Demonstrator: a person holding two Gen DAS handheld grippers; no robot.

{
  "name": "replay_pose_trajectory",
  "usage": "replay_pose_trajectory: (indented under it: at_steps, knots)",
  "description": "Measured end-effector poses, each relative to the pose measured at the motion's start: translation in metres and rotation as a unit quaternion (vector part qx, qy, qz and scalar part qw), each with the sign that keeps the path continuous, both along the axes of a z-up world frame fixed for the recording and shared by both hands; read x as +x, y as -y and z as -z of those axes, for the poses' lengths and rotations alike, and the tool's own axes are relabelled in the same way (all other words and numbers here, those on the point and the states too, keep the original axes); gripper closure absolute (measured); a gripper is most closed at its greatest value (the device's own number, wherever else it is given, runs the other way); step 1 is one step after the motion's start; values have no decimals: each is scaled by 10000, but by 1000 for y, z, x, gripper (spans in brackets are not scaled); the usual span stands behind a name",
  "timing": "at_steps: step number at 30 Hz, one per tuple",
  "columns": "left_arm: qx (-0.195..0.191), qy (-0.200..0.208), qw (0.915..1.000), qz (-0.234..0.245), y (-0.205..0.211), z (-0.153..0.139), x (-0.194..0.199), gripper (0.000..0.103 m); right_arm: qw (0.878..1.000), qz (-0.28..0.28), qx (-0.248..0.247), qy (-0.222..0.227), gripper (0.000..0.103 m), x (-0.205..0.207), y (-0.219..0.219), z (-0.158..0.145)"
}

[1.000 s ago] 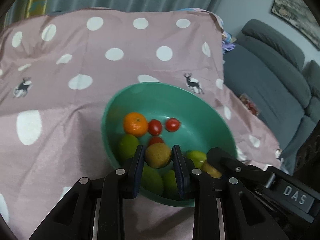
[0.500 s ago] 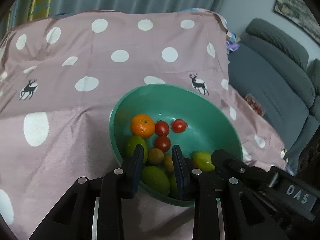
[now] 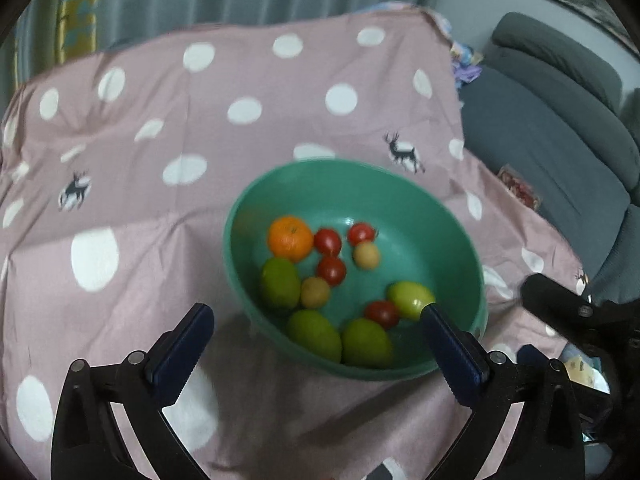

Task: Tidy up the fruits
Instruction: 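Withdraw both open grippers from the green bowl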

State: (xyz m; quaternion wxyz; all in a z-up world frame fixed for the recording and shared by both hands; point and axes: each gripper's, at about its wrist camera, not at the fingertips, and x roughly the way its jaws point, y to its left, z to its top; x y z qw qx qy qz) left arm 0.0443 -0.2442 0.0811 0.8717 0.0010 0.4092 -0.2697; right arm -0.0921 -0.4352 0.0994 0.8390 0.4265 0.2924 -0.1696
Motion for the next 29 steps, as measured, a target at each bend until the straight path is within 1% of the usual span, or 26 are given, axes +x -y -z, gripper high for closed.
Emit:
replay_pose_trajectory:
  at_steps: [4, 7, 9, 11, 15, 20, 29]
  knots:
    - [326, -504, 9981, -144, -1, 15, 4, 1, 9994, 167, 177, -246, 8, -9, 12, 9]
    - [180, -639, 9974, -268, -6, 18, 3, 1, 9978, 381, 184, -517, 7, -16, 19, 17]
    - [67, -789, 9964, -297, -11, 19, 4, 1, 9973, 374, 263, -570, 7, -20, 23, 22]
    - [35, -779, 9966, -273, -13, 19, 4, 1, 9969, 372, 351, -591, 7, -22, 26, 26]
    - [107, -666, 9968, -419, -18, 18, 4, 1, 9958, 455, 391, -696, 7, -25, 29, 30]
    - [23, -764, 9965, -342, -17, 19, 6, 1, 9958, 391, 426, -716, 7, -24, 27, 31]
    - [83, -623, 9977, -247, -13, 17, 2, 1, 9957, 220, 386, -818, 7, -13, 21, 32]
